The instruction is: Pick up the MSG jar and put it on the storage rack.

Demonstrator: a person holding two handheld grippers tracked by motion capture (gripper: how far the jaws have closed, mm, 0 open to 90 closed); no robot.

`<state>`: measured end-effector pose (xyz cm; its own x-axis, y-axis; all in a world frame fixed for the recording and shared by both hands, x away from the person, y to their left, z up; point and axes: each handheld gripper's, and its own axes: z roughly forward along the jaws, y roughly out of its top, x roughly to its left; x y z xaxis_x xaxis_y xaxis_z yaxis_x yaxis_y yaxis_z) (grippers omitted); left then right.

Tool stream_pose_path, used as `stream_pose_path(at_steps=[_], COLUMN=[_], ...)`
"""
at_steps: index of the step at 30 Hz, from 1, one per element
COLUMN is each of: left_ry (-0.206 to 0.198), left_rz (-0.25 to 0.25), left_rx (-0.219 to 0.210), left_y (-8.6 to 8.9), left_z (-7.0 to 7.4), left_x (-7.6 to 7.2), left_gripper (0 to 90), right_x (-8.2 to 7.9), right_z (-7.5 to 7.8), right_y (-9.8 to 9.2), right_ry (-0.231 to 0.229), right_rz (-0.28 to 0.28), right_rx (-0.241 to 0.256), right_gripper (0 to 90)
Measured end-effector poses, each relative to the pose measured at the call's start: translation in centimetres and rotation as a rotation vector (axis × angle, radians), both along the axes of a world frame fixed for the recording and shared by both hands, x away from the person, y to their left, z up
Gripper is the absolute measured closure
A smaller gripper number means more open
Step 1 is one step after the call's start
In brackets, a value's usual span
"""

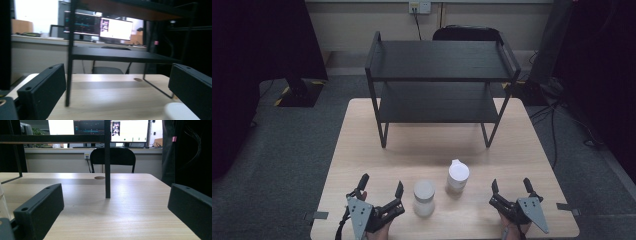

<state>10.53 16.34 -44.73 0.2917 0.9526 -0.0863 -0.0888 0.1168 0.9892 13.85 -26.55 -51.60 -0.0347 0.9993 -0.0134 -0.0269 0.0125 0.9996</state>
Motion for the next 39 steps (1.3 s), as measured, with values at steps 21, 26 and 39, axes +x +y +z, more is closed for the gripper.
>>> stream_pose_path(at_steps=[21, 26, 39], left_ry=[0.065, 0.106, 0.138], left_rz=[-0.089, -0.08, -0.116], left_rx=[0.104, 0.119, 0.114], left_y=[-6.1, -6.7, -6.2], left_z=[-2.3, -3.1, -3.5], left_x=[0.6, 0.7, 1.2], left_gripper=[5.1, 8.0, 26.8], right_x=[0.0, 0.0, 0.0], right_z=[0.0, 0.0, 0.0], right_y=[0.1, 0.1, 0.1], right_ry=[0.0, 0.0, 0.0], right_rz=[-0.006, -0.006, -0.006], right_rx=[0.0, 0.0, 0.0], right_gripper=[0.0, 0.0, 0.0])
